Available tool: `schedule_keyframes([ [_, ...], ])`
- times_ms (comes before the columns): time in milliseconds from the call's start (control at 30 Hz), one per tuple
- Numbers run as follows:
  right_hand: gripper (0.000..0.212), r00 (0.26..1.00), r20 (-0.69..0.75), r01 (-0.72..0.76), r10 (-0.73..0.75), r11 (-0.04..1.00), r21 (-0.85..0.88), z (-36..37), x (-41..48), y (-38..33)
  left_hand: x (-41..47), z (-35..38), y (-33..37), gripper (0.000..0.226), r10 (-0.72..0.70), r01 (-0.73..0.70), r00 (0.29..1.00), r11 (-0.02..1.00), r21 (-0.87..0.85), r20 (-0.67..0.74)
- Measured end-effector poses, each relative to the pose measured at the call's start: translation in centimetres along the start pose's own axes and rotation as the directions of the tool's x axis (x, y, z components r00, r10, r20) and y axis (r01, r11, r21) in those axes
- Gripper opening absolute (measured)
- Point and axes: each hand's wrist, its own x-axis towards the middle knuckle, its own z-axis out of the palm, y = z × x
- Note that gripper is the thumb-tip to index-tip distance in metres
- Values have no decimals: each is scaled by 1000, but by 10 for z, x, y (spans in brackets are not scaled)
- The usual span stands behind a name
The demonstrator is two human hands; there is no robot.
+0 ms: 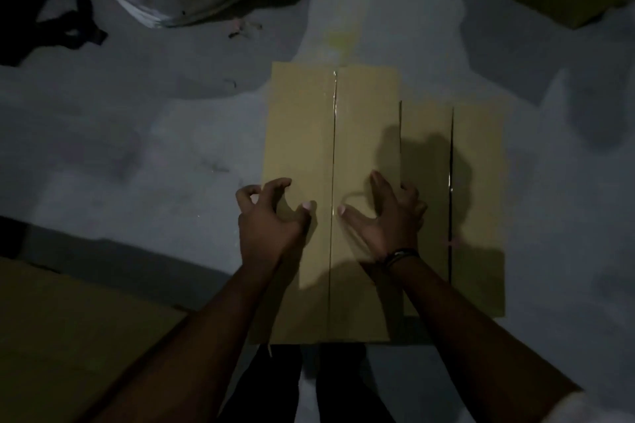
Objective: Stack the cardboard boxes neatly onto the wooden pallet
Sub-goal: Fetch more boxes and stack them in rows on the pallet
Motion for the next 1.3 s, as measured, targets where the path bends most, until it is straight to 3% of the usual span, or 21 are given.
schedule_keyframes([
  [133,91,997,-11,81,-81,996,-29,-60,-31,-94,-33,-85,57,53,-78,79,993,997,6,-85],
  [267,98,971,2,232,-238,947,-223,-124,-65,-208,-67,-184,122,64,-53,57,983,998,17,-177],
  [367,96,898,9,413,-441,834,-367,-160,-91,-288,-84,-255,156,72,-2,17,968,998,57,-251],
  [567,92,787,66,599,-613,735,-317,-182,-121,-436,-83,-390,183,80,134,-57,905,979,198,-403],
  [700,87,692,25,687,-722,647,-331,-166,-132,-520,-65,-457,180,85,89,6,863,983,186,-498],
  [800,83,627,71,751,-775,578,-319,-145,-128,-581,-44,-499,173,92,35,92,815,978,189,-578],
  [1000,81,444,239,890,-863,396,-224,-87,-106,-708,6,-575,156,102,-165,336,709,934,123,-685],
  [1200,77,178,368,982,-913,141,-126,-40,-115,-843,42,-661,152,104,-365,511,543,858,-48,-756],
  [1300,78,83,412,995,-907,54,-81,-14,-127,-895,55,-702,142,104,-456,563,448,812,-153,-769],
])
